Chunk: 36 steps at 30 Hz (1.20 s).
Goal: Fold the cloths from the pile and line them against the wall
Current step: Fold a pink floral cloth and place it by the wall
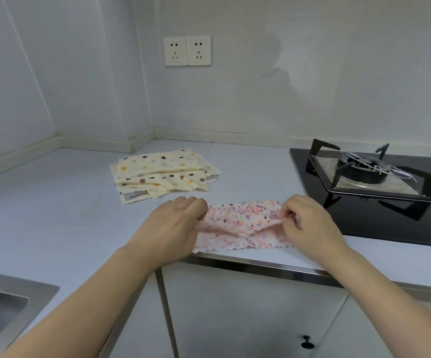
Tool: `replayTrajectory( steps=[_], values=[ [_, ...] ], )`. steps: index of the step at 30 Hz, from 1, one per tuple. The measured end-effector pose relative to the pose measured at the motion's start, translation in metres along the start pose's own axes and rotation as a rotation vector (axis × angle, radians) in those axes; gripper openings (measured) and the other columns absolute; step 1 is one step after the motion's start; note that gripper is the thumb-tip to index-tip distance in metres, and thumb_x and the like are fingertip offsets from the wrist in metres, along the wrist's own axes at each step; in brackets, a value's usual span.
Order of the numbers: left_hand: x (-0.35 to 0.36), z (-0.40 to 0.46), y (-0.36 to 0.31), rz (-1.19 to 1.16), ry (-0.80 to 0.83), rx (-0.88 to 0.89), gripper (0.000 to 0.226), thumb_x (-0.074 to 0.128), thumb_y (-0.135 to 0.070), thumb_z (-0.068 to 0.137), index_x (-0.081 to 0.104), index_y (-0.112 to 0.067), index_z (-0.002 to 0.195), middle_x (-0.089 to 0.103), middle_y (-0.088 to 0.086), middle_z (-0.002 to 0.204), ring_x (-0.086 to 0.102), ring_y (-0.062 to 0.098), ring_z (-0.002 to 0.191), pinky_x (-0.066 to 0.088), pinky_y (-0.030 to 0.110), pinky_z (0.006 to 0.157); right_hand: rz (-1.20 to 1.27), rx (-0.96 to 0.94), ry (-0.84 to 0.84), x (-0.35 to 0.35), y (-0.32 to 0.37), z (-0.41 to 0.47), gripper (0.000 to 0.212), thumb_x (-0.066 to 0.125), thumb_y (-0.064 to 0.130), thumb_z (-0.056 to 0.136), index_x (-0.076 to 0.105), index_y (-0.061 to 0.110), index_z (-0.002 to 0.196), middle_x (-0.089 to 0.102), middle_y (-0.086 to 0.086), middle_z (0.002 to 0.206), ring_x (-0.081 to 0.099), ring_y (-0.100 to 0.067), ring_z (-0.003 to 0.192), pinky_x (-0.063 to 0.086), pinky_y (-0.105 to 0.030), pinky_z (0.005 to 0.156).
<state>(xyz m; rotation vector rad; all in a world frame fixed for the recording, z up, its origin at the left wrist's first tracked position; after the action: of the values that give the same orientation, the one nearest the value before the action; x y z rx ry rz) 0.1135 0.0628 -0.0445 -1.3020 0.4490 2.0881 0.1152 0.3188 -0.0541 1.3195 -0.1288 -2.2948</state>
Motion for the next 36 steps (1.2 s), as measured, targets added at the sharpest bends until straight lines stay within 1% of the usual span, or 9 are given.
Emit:
replayTrajectory(
  steps=[4,7,12,17,22,26,30,33,36],
  values=[
    [0.006,-0.005,-0.005,-0.123,0.198,0.061,0.015,0.041,-0.031,0.07,0.037,-0.028,0.084,0.043,-0.009,0.08,0.039,0.011,0.072,0.033,0.02,0.061,-0.008,0.04,0.21,0.008,-0.006,-0.006,0.016,0.053,0.004,0.076,0.057,0.019,0.076,0.054,0.014,0.081,0.05,-0.013,0.085,0.04,-0.027,0.074],
    [0.012,-0.005,-0.002,-0.166,0.262,0.02,0.022,0.043,-0.041,0.069,0.039,-0.032,0.088,0.044,-0.012,0.084,0.041,0.009,0.077,0.039,0.023,0.067,0.038,0.069,0.215,0.009,-0.009,-0.007,0.02,0.055,0.005,0.075,0.062,0.021,0.084,0.057,0.016,0.087,0.052,-0.01,0.089,0.043,-0.026,0.08],
    [0.013,0.0,0.004,-0.109,0.186,-0.044,0.011,0.044,-0.025,0.084,0.047,-0.027,0.095,0.052,-0.01,0.087,0.05,0.013,0.078,0.044,0.029,0.067,0.066,0.101,0.197,0.013,-0.013,-0.004,0.01,0.058,0.014,0.082,0.064,0.021,0.084,0.057,0.011,0.086,0.051,-0.01,0.085,0.041,-0.027,0.074],
    [0.001,0.001,0.01,-0.101,-0.047,-0.077,0.017,0.042,-0.014,0.099,0.036,-0.029,0.101,0.045,-0.009,0.09,0.044,0.016,0.073,0.042,0.033,0.059,0.184,0.16,0.16,0.009,-0.016,-0.007,0.011,0.052,0.017,0.094,0.058,0.025,0.098,0.058,0.015,0.091,0.054,-0.002,0.082,0.04,-0.021,0.068],
    [0.012,0.0,0.017,-0.105,0.021,-0.101,0.021,0.041,-0.011,0.097,0.049,-0.027,0.108,0.047,-0.009,0.103,0.047,0.015,0.082,0.048,0.035,0.064,0.13,0.129,0.154,0.005,-0.013,-0.01,0.022,0.045,0.008,0.094,0.044,0.03,0.089,0.057,0.01,0.077,0.049,-0.007,0.064,0.04,-0.025,0.058],
    [0.017,0.001,0.023,-0.198,0.029,-0.169,0.023,0.038,-0.012,0.099,0.053,-0.025,0.11,0.051,-0.011,0.103,0.052,0.011,0.087,0.048,0.033,0.073,0.051,0.06,0.171,0.005,-0.005,-0.009,0.035,0.043,-0.003,0.081,0.046,0.03,0.07,0.053,0.015,0.076,0.048,-0.009,0.078,0.044,-0.03,0.069],
    [0.015,0.0,0.024,-0.285,0.026,-0.256,0.019,0.039,-0.015,0.1,0.054,-0.025,0.107,0.057,-0.01,0.101,0.054,0.009,0.086,0.048,0.031,0.077,0.069,0.045,0.252,0.008,-0.002,-0.01,0.01,0.054,0.028,0.081,0.059,0.036,0.081,0.055,0.022,0.089,0.048,0.0,0.09,0.041,-0.024,0.079],
    [0.016,0.0,0.03,-0.373,0.058,-0.4,0.019,0.039,-0.017,0.1,0.054,-0.028,0.102,0.06,-0.008,0.091,0.055,0.011,0.076,0.046,0.026,0.068,0.036,-0.003,0.307,0.011,-0.001,-0.01,0.037,0.054,0.064,0.071,0.057,0.037,0.096,0.05,0.023,0.1,0.045,0.002,0.097,0.036,-0.019,0.083],
    [0.02,0.003,0.04,-0.485,0.074,-0.562,0.022,0.041,-0.015,0.098,0.058,-0.029,0.096,0.062,-0.005,0.093,0.057,0.02,0.078,0.043,0.025,0.067,0.063,0.005,0.312,0.013,-0.001,-0.008,0.05,0.059,0.072,0.064,0.049,0.042,0.103,0.043,0.024,0.11,0.043,0.001,0.105,0.037,-0.023,0.089]
  ],
)
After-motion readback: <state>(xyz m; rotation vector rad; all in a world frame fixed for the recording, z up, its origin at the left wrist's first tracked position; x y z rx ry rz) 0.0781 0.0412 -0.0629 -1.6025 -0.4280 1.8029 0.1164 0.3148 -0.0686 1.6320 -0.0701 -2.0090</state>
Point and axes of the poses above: each hand's wrist, its own z-axis towards the middle knuckle, its own x-axis out of the palm, y = z × x, the point moved 5 cm from there along z, towards the middle knuckle
